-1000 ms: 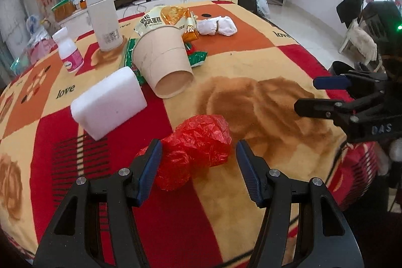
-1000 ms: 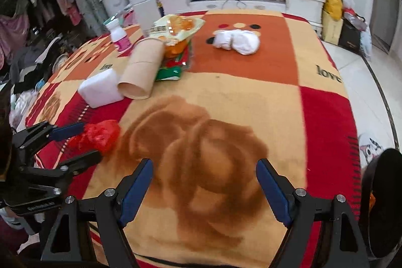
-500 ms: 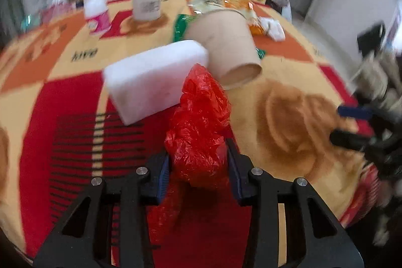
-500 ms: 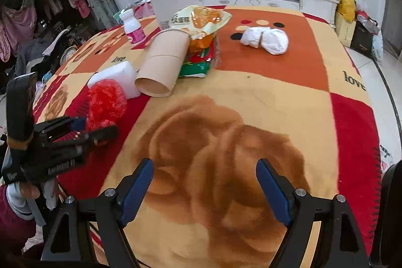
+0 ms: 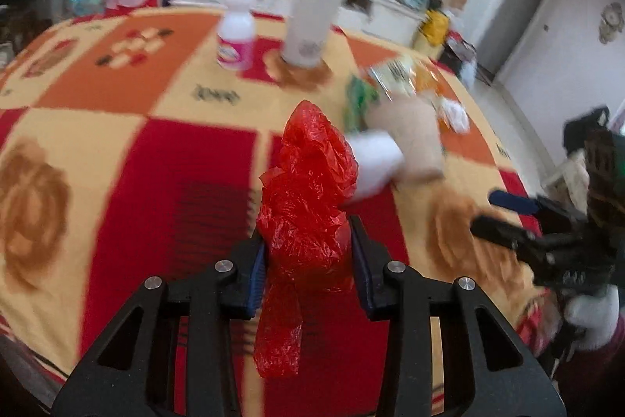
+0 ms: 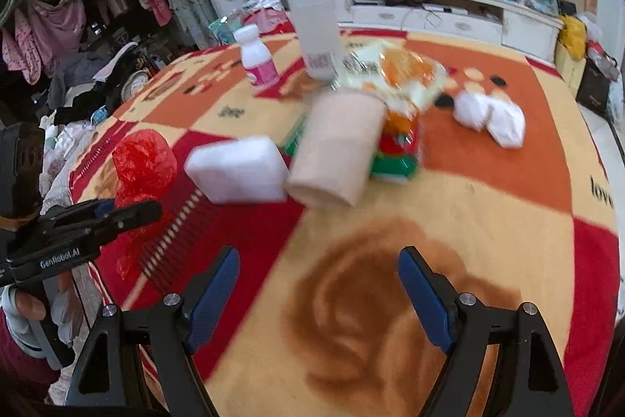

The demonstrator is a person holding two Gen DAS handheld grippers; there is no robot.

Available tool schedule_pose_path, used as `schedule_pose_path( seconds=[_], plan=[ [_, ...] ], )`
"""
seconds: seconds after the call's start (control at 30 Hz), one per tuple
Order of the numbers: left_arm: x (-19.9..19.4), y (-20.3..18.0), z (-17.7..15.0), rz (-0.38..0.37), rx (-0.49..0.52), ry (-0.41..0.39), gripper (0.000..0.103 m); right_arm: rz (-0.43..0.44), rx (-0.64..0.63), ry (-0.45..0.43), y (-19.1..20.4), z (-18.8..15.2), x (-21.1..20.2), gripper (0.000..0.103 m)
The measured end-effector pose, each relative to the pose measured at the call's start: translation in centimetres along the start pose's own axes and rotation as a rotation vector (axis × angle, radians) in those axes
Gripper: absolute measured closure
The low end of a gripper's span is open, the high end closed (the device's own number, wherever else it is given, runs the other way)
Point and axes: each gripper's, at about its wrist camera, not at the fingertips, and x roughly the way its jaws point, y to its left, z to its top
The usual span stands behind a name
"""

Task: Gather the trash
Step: 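Grasp the red plastic bag with the left tool while the right tool approaches the white foam block, then grasp the white foam block with the right tool while the left tool holds the red bag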

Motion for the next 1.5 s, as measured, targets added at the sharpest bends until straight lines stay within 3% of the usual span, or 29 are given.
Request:
schedule_pose_path(
  seconds=[0.13, 0.23, 0.33, 0.4, 0.5, 0.6, 0.83, 0.97, 1.07, 1.23, 1.37, 1.5],
  plan=[
    [1.1, 1.4, 2.6, 0.05, -0.016, -0.017, 0.068, 0.011, -0.018, -0.009, 1.2, 0.8, 0.1, 0.021],
    [4.0, 2.1, 3.7, 0.061, -0.018, 0.035, 0.068, 0.004, -0.03, 0.004, 1.5, 0.2, 0.1, 0.021],
    [5.7, 2.0, 3.6, 0.022, -0.015, 0.078, 0.068, -0.014, -0.022, 0.017, 0.8, -0.3, -0.2, 0.021],
    [4.7, 1.0, 2.7, -0.009, 0.012, 0.068, 0.068, -0.033, -0.007, 0.018, -0.2, -0.7, -0.7, 0.021],
    [2.8, -0.3, 0.8, -0.126, 0.03, 0.092, 0.068, -0.053, 0.032, 0.019, -1.9, -1.0, -1.3, 0.021],
    [2.4, -1.6, -1.3, -0.158, 0.072, 0.139, 0.068, -0.045, 0.06, 0.022, -2.5, -1.0, -1.3, 0.021],
    [1.5, -0.2, -1.3, -0.1, 0.025, 0.102, 0.068, -0.007, 0.052, 0.052, -0.6, -1.8, -0.2, 0.021],
    [2.5, -0.1, -1.5, -0.078, 0.033, 0.124, 0.068, 0.003, 0.065, 0.051, -0.4, -1.8, 0.0, 0.021],
    [3.8, -1.2, -2.5, -0.137, 0.031, 0.182, 0.068, -0.009, 0.072, 0.053, -0.5, -1.8, 0.1, 0.021],
    [2.3, -3.9, -3.8, -0.247, 0.077, 0.169, 0.068, -0.031, 0.096, 0.045, -1.4, -1.7, -0.4, 0.021],
    [0.5, -3.1, -3.8, -0.237, 0.064, 0.136, 0.068, -0.006, 0.141, 0.046, -1.5, -1.5, -0.1, 0.021],
    [-0.7, -0.8, -4.1, -0.155, 0.035, 0.111, 0.068, 0.028, 0.163, 0.062, -0.3, -1.3, 1.3, 0.021]
  ],
)
